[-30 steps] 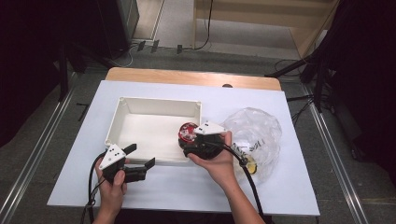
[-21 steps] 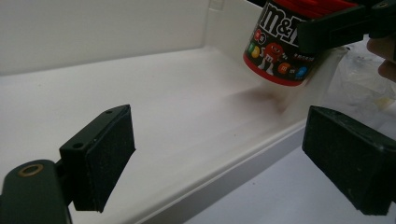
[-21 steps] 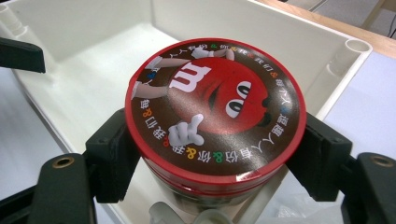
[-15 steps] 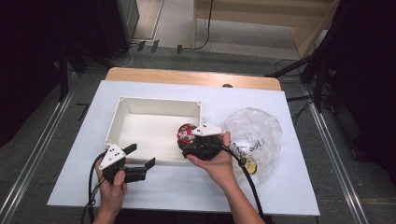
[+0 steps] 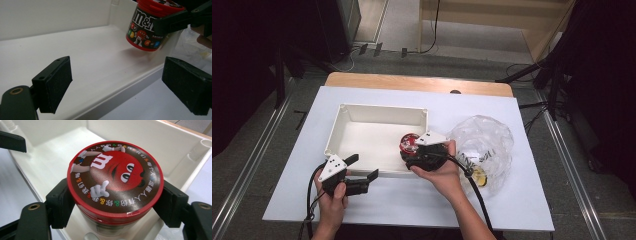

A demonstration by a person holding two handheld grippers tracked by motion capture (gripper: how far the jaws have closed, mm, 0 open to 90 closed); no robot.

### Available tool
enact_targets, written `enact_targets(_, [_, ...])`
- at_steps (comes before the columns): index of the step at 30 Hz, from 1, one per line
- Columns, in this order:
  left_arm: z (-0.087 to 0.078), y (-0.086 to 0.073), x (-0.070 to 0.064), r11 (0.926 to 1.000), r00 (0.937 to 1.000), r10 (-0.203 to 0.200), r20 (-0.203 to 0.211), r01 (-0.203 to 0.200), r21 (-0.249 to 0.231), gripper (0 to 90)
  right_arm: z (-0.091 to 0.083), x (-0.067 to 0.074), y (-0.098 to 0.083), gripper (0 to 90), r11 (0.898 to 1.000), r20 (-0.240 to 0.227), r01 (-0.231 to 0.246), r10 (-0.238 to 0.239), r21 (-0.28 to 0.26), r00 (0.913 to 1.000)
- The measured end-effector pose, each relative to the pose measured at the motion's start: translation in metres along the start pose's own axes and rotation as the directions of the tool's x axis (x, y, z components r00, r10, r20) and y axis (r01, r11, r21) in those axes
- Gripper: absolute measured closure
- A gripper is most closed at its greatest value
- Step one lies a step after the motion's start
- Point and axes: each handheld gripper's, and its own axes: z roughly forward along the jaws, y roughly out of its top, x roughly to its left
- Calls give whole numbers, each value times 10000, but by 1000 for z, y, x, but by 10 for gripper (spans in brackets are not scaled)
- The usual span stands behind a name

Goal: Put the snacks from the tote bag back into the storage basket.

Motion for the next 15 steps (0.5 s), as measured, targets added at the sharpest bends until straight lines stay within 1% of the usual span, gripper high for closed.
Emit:
enact_targets(3, [0,0,0,10000,10000,-16,-9,16,-8,96,1,0,0,256,10000,-4,-2,2,15,10000])
enact_targets(9, [0,0,0,10000,10000,-12,2,12,4,96,2,1,1,253,9999,130,39,-41,111,9999])
enact_targets(14, [0,0,0,10000,10000,0,22,0,5,96,2,0,1,253,10000,42,-31,30,53,10000])
enact_targets(15, [0,0,0,10000,10000,11,22,-11,13,96,2,0,1,253,9999,61,65,-66,155,10000])
